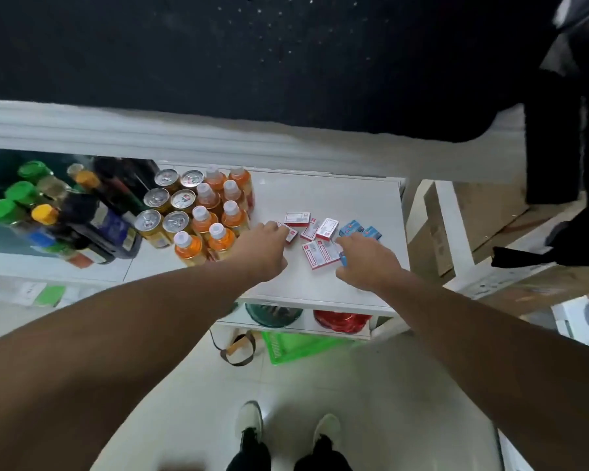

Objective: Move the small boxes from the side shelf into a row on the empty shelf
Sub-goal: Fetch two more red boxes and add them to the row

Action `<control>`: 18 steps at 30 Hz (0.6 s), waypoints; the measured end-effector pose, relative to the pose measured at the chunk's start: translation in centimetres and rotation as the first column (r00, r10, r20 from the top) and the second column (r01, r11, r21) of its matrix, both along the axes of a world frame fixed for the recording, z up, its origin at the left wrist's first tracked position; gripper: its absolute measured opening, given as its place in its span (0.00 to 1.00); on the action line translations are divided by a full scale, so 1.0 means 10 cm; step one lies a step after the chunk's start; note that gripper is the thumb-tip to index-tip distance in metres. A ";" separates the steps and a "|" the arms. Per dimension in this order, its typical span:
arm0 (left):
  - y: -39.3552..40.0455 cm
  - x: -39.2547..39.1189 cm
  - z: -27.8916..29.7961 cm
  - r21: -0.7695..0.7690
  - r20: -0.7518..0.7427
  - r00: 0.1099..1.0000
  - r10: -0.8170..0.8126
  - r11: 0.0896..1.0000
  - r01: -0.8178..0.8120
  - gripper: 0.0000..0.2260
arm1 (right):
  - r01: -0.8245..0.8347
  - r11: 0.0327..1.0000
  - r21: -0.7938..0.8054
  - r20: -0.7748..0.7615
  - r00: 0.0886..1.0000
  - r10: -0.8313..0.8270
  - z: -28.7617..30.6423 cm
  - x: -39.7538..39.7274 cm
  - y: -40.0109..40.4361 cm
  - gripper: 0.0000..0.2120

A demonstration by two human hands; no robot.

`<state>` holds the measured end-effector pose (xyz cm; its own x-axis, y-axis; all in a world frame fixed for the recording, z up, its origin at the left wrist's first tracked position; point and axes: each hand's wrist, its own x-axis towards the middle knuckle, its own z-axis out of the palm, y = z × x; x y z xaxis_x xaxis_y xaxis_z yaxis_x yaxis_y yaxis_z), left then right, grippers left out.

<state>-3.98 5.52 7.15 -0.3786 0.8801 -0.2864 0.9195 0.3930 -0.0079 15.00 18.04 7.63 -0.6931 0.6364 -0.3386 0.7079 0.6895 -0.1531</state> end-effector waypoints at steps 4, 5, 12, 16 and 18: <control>0.30 -0.26 -0.27 0.027 -0.016 0.999 -0.042 0.999 0.042 0.25 | -0.035 0.997 0.066 -0.001 0.999 0.036 -0.18 -0.26 0.23 0.28; 0.36 -0.31 -0.33 0.035 -0.017 0.999 -0.041 0.999 0.042 0.25 | -0.042 0.996 0.084 -0.008 0.999 0.043 -0.23 -0.32 0.28 0.28; 0.63 -0.49 -0.76 0.033 -0.019 0.998 -0.056 0.998 0.057 0.20 | -0.224 0.966 0.126 0.070 0.974 0.216 -0.55 -0.73 0.61 0.38; 0.61 -0.47 -0.90 0.088 -0.079 0.996 -0.046 0.995 0.052 0.17 | -0.268 0.957 0.113 0.076 0.963 0.260 -0.69 -0.76 0.68 0.37; 0.58 -0.45 -0.92 0.107 -0.106 0.994 -0.042 0.993 0.054 0.16 | -0.295 0.943 0.152 0.068 0.955 0.288 -0.72 -0.76 0.70 0.35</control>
<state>-8.45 11.28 -2.05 -0.3578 0.9218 -0.1490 0.9338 0.3523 -0.0628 7.42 25.01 0.47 -0.8429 0.4565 -0.2847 0.4757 0.8796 0.0021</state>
